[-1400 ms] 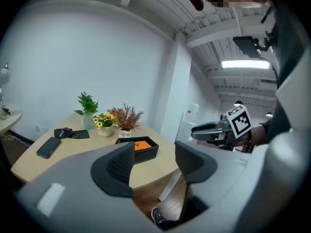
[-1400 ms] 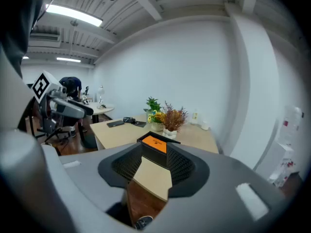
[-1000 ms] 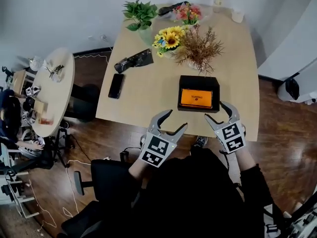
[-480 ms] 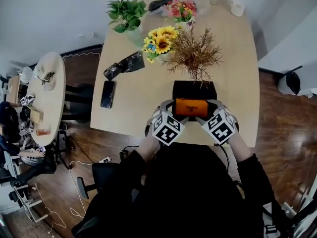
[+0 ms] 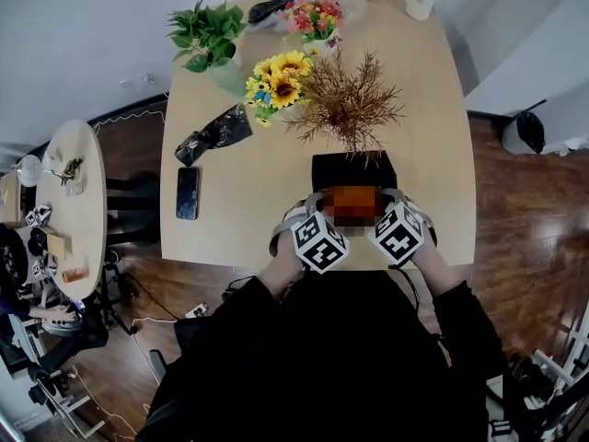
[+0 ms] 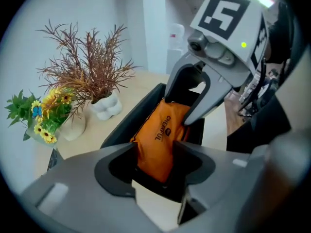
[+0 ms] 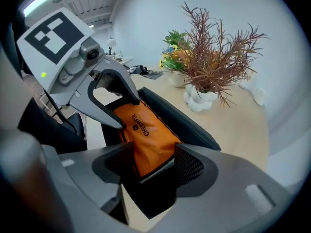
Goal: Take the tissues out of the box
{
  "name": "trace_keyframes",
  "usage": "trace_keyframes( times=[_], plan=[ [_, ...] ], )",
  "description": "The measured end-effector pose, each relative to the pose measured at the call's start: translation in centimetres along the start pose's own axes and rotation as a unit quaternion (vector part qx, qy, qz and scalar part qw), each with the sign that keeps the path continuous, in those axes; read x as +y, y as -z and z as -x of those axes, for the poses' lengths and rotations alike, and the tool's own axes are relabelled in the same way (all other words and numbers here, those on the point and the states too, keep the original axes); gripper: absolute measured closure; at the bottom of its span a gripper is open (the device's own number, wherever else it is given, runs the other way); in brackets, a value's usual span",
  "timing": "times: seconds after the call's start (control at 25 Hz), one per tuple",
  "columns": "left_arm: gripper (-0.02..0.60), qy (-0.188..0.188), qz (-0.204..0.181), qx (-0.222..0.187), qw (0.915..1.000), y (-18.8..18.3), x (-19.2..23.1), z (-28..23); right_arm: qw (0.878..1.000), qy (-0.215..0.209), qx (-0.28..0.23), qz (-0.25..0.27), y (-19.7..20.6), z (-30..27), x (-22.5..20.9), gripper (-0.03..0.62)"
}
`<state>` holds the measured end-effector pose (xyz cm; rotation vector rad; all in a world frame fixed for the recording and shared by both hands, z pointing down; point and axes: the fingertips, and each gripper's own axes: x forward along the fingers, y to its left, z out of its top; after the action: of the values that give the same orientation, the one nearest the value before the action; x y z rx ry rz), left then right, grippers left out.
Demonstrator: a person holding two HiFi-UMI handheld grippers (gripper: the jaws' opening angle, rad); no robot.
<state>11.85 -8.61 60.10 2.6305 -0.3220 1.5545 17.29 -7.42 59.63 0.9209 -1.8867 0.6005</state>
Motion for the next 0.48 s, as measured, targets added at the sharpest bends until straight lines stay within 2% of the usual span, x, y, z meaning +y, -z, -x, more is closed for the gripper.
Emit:
trace_keyframes(
  times=[0.2,0.48],
  plan=[
    [0.426,0.003,-0.026,0.020,0.9995,-0.21,-0.59,-0.23,0.999,0.005,0.036,0.021,-0.01,-0.27,0.62,0.379],
    [0.464,0.038,0.014,0.023,0.9989,-0.29,-0.14,-0.65,1.000,-0.003,0.021,0.006,-0.16,-0.50,0.30,0.425]
  ],
)
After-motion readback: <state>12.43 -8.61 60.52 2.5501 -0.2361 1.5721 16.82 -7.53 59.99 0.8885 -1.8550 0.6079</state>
